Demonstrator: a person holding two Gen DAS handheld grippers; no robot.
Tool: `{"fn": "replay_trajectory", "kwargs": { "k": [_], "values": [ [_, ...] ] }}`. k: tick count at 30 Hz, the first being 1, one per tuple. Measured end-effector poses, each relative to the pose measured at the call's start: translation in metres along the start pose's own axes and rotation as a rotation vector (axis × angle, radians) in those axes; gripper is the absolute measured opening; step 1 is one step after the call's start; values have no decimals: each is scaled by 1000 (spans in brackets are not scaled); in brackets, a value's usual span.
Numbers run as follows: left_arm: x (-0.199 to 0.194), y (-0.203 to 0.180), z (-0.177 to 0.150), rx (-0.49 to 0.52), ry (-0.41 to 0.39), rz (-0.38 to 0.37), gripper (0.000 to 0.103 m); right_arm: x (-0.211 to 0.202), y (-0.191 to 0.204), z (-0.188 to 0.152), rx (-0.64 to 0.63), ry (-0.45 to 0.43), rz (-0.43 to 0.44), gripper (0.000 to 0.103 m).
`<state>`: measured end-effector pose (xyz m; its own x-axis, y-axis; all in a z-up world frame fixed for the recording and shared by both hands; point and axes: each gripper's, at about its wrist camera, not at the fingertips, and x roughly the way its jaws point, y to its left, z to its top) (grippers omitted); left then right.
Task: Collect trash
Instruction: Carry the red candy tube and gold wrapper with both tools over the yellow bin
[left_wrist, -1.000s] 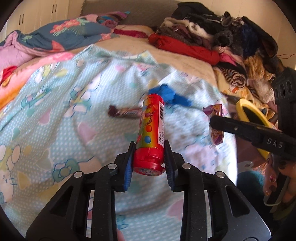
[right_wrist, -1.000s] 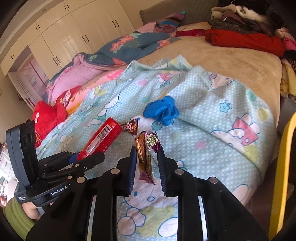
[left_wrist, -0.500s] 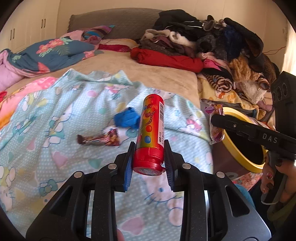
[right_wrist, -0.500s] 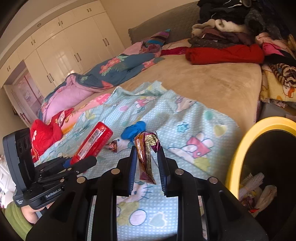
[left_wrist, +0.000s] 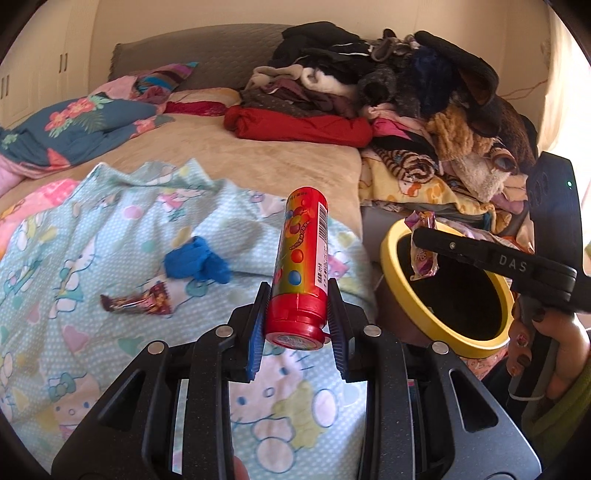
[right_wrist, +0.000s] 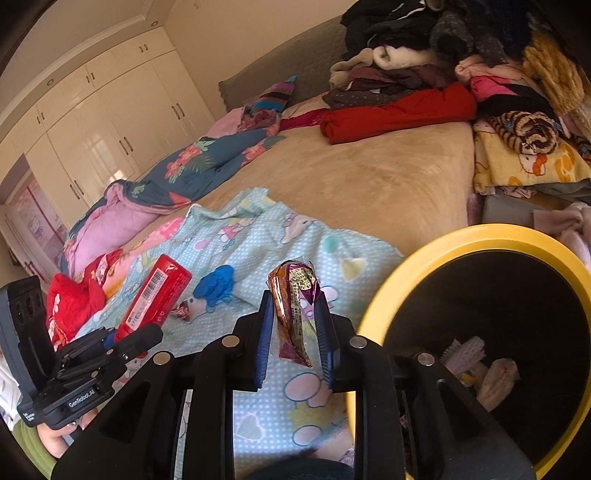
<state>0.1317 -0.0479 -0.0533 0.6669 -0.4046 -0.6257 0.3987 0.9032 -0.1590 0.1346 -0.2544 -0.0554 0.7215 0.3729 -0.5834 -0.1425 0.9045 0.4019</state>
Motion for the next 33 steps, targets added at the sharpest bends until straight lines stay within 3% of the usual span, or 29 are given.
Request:
{"fn": "replay_trajectory", "kwargs": {
  "k": [19,33],
  "values": [
    [13,-69,5,101,8,-80,23,-40,-69,6,99,-64,-85,22],
    [36,-128,-5,204,72,-161,23,-61,-115,0,175,-81,-179,24]
  ]
}}
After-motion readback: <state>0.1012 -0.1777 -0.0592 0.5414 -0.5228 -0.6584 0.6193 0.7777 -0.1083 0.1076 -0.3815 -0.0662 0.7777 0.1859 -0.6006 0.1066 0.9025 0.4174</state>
